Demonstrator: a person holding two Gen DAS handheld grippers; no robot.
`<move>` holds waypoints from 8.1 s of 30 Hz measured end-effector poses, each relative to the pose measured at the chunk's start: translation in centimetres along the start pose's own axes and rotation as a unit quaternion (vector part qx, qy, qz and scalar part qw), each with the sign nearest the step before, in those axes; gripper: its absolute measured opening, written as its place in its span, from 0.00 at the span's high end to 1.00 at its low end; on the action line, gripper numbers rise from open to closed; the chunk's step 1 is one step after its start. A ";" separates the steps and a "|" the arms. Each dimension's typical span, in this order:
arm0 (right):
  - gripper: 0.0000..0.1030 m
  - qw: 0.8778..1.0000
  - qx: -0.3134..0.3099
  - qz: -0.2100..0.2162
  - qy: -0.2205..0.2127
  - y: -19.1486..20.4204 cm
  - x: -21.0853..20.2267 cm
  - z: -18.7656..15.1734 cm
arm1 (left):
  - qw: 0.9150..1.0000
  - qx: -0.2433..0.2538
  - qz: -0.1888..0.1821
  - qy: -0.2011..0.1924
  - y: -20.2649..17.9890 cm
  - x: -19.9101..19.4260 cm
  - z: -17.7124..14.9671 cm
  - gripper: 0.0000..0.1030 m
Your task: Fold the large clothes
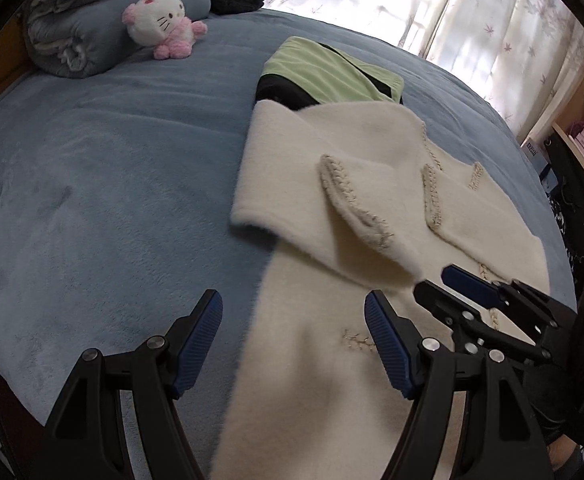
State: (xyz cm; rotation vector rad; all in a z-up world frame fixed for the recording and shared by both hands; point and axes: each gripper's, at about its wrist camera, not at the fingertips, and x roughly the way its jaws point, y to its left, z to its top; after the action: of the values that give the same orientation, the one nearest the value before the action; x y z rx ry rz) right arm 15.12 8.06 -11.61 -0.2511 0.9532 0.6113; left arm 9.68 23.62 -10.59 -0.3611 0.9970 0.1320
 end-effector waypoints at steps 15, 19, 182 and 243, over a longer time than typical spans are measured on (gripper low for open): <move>0.94 0.995 -0.052 -0.079 -0.043 1.2 0.0 5.4 | 1.000 -0.028 -0.008 0.002 3.6 0.5 -0.7 0.30; 0.95 0.990 0.033 -0.099 -0.097 -3.9 -5.0 6.1 | 1.000 -0.025 -0.010 0.001 3.5 0.4 -0.9 0.30; 0.87 0.954 0.229 -0.153 -0.117 -13.6 -22.7 -12.8 | 0.979 0.084 0.056 -0.180 -5.9 -13.9 -2.7 0.21; 0.69 0.943 0.327 0.059 -0.013 -18.0 -18.9 -33.9 | 0.987 0.038 -0.115 0.104 4.5 -1.1 -16.7 0.64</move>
State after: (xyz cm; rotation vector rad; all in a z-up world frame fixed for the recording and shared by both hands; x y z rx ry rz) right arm -5.58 -29.09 -16.39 0.4088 1.0989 0.3748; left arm -5.41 21.94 -18.90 -0.4235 1.1539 -0.1550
